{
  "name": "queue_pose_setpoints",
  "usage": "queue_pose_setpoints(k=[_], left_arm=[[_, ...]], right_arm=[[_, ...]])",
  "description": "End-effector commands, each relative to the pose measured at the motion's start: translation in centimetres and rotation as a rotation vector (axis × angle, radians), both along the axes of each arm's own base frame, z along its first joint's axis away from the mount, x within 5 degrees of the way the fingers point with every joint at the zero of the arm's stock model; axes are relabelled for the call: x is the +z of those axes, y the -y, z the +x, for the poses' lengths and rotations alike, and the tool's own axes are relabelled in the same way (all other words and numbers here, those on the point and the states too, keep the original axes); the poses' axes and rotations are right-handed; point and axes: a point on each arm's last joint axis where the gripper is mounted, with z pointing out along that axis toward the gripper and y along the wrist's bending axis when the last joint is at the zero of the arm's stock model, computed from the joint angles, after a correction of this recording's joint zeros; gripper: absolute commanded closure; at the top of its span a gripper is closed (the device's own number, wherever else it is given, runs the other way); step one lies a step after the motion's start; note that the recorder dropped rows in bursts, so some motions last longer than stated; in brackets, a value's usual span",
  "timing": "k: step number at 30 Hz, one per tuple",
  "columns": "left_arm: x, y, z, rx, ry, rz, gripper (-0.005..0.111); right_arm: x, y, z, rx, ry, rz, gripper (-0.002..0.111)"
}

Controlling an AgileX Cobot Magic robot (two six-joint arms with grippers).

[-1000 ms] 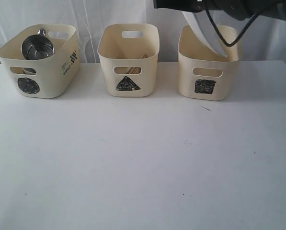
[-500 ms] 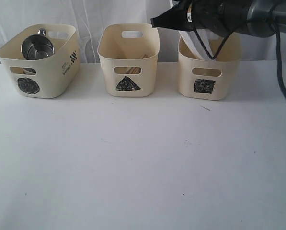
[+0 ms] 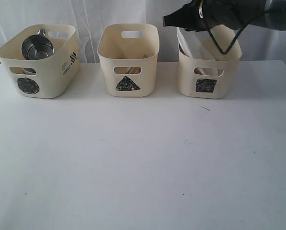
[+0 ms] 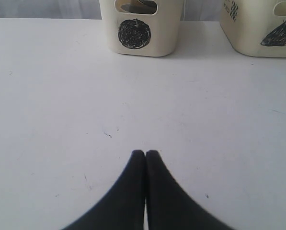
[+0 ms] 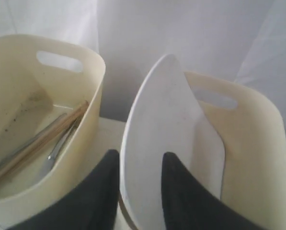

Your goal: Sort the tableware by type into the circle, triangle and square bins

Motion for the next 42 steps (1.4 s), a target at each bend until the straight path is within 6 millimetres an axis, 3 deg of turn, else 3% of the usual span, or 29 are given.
queue_pose_setpoints(k=[1,6,12,21,27,37,42], left_arm=[[-0.1,0.0,0.0,0.002,0.001,-0.008,0.107],[-0.1,0.0,0.0,0.002,0.001,-0.008,0.107],[-0.1,0.0,0.0,0.002,0.001,-0.008,0.107],[-0.1,0.0,0.0,0.002,0.001,-0.008,0.107],[-0.1,0.0,0.0,0.002,0.001,-0.008,0.107],[-0.1,0.0,0.0,0.002,0.001,-0.008,0.107],[-0.1,0.0,0.0,0.002,0.001,-0.008,0.107]], right_arm=[[-0.9,1.0,-3.4,-0.007,-0.060,0.009,0.092],[-1.6,1.4,-9.1,0.050,-0.061,0.071,0.108],[-3.4,2.3,-16.8,0.112,-0.070,0.119,0.108],[-5.5,3.8,-24.3,0.086,-0.100,0.161,0.108],[-5.9,4.9,-26.4,0.007,-0.153,0.135,0.108],[-5.8,5.0,-26.6,-0.003,-0.156,0.131,0.108],[-4.1,5.1,-28.6,0.019,-0.063,0.133,0.108]])
